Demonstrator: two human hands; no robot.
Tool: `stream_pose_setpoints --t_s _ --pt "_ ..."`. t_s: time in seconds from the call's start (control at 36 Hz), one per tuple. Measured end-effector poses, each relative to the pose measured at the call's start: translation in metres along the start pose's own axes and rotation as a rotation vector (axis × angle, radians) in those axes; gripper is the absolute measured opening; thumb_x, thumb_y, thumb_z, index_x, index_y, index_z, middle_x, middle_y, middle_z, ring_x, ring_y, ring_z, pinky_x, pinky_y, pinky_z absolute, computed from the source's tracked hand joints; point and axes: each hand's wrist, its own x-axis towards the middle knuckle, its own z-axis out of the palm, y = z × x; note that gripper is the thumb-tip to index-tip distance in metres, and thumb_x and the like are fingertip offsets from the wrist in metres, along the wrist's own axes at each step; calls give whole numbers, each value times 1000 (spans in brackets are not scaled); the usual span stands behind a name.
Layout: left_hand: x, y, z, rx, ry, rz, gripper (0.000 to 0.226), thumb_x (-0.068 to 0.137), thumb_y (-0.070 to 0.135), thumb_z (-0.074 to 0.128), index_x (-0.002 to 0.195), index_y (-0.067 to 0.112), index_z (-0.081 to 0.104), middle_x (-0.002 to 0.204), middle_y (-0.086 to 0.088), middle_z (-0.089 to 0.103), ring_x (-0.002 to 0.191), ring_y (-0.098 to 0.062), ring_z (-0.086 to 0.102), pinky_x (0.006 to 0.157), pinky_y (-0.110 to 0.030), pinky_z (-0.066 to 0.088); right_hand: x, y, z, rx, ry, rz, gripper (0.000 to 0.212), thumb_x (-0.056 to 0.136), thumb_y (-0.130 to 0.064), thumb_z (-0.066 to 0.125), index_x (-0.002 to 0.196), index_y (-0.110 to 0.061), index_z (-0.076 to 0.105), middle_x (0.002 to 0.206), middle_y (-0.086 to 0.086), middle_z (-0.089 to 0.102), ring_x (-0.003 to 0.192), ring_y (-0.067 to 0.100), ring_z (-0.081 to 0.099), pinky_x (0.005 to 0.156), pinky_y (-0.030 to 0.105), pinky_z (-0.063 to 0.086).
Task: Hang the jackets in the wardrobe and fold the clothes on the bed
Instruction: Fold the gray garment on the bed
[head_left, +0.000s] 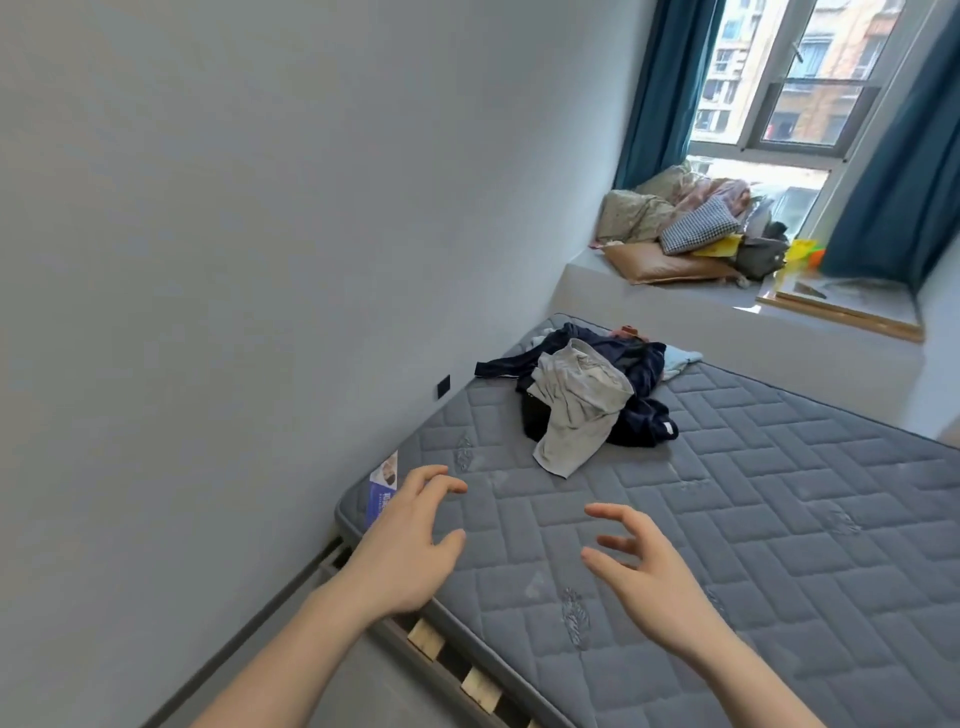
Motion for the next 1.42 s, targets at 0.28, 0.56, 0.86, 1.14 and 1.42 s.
stream_pose_setpoints --t_s 0.28,0.56,0.86,1.14,1.42 --pt "118 -40 5 40 -92 49 40 93 34 59 131 40 48 150 21 27 110 -11 59 92 -24 37 98 25 13 25 84 85 35 93 -24 71 118 -45 59 131 -22 52 116 -3 57 78 12 44" --pt "206 -96 -25 100 -119 -71 39 94 20 63 131 27 52 149 9 33 131 -15 49 111 -27 36 215 52 44 1 15 196 34 94 -26 69 124 -38 57 132 -13 51 115 5 57 78 15 44" --pt "341 -150 -6 148 -315 -124 46 88 31 62 132 28 51 147 8 34 127 -19 49 112 -35 37 317 88 50 -84 54 351 36 93 -26 68 126 -33 56 131 -8 49 110 5 57 88 25 44" --pt "501 -244 53 144 -543 -195 40 90 13 53 128 25 54 141 3 39 98 -15 57 87 -24 41 422 160 85 -143 153 618 47 94 -22 65 138 -27 52 139 0 46 95 0 56 70 16 41" --pt "610 -381 177 349 -738 -182 54 89 22 56 143 23 45 154 -3 29 132 -26 50 107 -29 39 540 297 148 -123 212 822 65 92 -26 65 151 -23 38 147 6 41 84 -1 49 64 16 40"
